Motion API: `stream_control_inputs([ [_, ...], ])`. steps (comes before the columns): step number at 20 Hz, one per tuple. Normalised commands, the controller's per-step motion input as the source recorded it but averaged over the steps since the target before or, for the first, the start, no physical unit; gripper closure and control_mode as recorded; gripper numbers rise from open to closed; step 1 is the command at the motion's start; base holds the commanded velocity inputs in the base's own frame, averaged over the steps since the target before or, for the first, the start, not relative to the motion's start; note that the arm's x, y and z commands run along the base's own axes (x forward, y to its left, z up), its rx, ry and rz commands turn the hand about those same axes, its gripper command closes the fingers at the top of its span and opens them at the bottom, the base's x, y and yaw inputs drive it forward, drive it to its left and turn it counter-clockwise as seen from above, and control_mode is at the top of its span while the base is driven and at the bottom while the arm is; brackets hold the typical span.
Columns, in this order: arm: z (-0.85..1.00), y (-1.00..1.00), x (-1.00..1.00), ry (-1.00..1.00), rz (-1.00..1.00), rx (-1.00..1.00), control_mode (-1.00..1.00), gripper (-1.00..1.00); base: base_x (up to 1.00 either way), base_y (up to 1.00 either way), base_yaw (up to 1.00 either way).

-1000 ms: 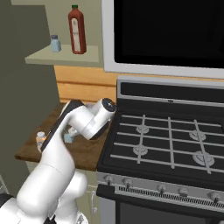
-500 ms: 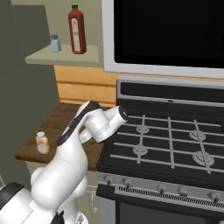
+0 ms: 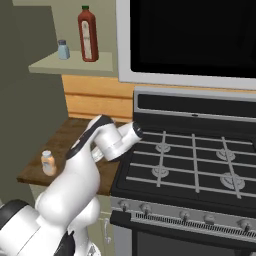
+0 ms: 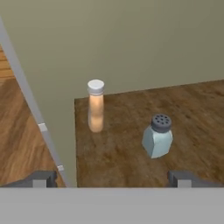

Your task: Put the shaker and condiment bottle from the counter next to their counterparts in the cabinet.

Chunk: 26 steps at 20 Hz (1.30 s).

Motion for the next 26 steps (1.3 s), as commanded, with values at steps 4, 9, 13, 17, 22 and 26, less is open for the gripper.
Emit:
stream_control_inputs([
  [4,-0.22,0.14,0.15,0.00,0.00,0.00,-1.00,-1.00,0.00,0.00,0.00],
  [9,-0.27,0.02,0.33,0.00,0.00,0.00,-1.00,-1.00,0.00,0.00,0.00],
  [13,-0.26,0.00,0.46,0.00,0.00,0.00,-1.00,-1.00,0.00,0.00,0.00],
  [17,-0.21,0.08,0.46,0.00,0.04,0.00,-1.00,-1.00,0.00,0.00,0.00],
  [22,-0.20,0.34,0.39,0.00,0.11,0.04,-1.00,-1.00,0.00,0.00,0.00],
  [26,-0.17,0.35,0.35,0.00,0.14,0.07,-1.00,-1.00,0.00,0.00,0.00],
])
